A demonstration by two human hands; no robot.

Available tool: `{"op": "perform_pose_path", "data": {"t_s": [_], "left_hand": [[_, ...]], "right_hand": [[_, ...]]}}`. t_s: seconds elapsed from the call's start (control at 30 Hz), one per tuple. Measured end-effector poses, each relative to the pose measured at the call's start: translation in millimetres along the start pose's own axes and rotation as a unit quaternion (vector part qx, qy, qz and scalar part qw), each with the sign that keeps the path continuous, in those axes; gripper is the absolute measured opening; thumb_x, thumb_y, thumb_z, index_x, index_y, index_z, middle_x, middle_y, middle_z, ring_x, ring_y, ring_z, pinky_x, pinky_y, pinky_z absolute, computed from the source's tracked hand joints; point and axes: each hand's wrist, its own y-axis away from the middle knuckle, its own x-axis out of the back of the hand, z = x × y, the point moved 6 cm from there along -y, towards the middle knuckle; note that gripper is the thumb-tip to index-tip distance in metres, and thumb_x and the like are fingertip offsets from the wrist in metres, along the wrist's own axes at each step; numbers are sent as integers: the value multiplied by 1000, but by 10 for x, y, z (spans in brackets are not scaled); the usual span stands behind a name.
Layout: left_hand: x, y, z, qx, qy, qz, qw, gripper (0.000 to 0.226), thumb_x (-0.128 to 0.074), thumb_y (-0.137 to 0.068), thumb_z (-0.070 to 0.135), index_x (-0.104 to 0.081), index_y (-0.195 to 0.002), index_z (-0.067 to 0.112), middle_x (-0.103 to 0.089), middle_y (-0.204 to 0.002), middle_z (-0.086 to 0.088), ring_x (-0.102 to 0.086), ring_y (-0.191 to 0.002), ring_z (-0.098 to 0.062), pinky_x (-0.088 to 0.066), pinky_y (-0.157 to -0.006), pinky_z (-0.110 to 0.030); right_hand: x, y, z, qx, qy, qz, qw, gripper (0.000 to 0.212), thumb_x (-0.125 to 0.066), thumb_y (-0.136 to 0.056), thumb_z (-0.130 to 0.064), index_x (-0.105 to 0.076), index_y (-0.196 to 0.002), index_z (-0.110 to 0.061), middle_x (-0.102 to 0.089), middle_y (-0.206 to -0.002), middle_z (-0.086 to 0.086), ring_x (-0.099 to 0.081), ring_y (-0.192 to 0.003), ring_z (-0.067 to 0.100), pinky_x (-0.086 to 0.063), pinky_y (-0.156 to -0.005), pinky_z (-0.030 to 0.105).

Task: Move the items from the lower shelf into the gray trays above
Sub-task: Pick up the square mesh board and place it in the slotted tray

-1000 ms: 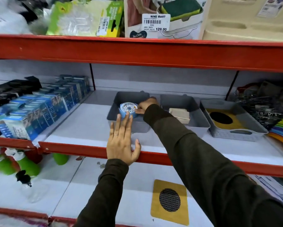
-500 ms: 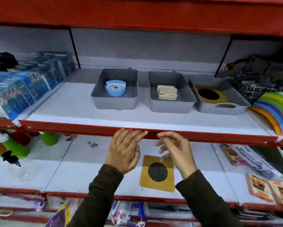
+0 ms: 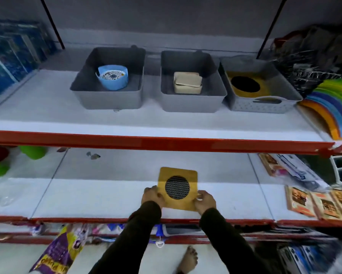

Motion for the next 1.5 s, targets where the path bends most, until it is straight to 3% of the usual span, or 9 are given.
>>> {"op": "perform_pose_path", "data": {"t_s": [0.23,0.37,0.57,0.7,0.87,1.03,1.17,1.4,1.5], "left_hand": [[72,151,-240,84,199,19,976,32,-60,-90,11,-72,-120,13,-71,-126,-6,-64,-121,-24,-44,-107,-27],[166,509,-376,65,318,67,943,24,-68,-82,4,-76,-99,18,-73,-93,-1,-71,-103,-28,-56,-98,-39],[445,1171,-464,-22,409,119,905,26,-68,-84,2,-72,-90,26,-72,-92,4,-72,-90,-30,-61,-85,-50],[837,1518,-286,-102,449,148,875,26,-69,-87,1,-72,-89,27,-73,-97,-3,-70,-75,-24,-63,-61,-26],[1474,1957,107,-211,456,171,848,22,-69,-87,0,-72,-106,10,-73,-105,-9,-71,-81,-33,-62,-77,-39],[2037,2255,541,-306,461,185,812,26,-66,-88,-4,-70,-110,10,-70,-96,-12,-67,-78,-24,-64,-65,-31],[2184,2317,685,-311,459,192,810,28,-66,-88,-5,-70,-115,0,-69,-94,-10,-67,-75,-22,-63,-61,-24],[2185,2283,846,-303,458,185,815,28,-68,-87,-4,-72,-113,6,-71,-104,-17,-70,-88,-37,-64,-76,-46],[2215,2264,1036,-297,440,184,827,26,-68,-89,2,-73,-113,8,-73,-112,-17,-71,-93,-34,-61,-84,-47]], "right_hand": [[158,28,148,-27,-93,-21,995,44,-55,-77,12,-63,-118,-4,-70,-108,12,-66,-104,31,-56,-93,44],[344,311,120,17,-194,-38,980,45,-59,-71,24,-68,-103,-7,-67,-97,14,-65,-83,29,-56,-70,39],[570,1035,-27,104,-263,-50,958,46,-62,-69,22,-68,-92,-18,-66,-104,13,-64,-93,30,-52,-62,31],[859,1481,-326,177,-275,-43,944,46,-64,-70,22,-67,-96,-16,-66,-104,11,-64,-88,24,-54,-61,30],[1310,2025,-882,281,-298,-27,912,47,-65,-73,21,-64,-110,-8,-67,-99,7,-65,-79,21,-57,-54,21],[1691,2385,-1362,352,-308,-9,884,50,-62,-72,24,-66,-106,-13,-66,-91,4,-63,-76,17,-58,-54,20],[1817,2486,-1493,365,-316,2,876,52,-62,-72,25,-65,-107,-14,-67,-92,6,-64,-76,19,-58,-56,23],[1930,2406,-1523,360,-313,2,879,51,-62,-73,22,-65,-114,-8,-69,-92,5,-65,-81,25,-58,-65,35],[2087,2317,-1569,358,-312,-1,880,48,-64,-76,18,-66,-112,-12,-71,-98,6,-67,-82,23,-58,-62,29]]}}
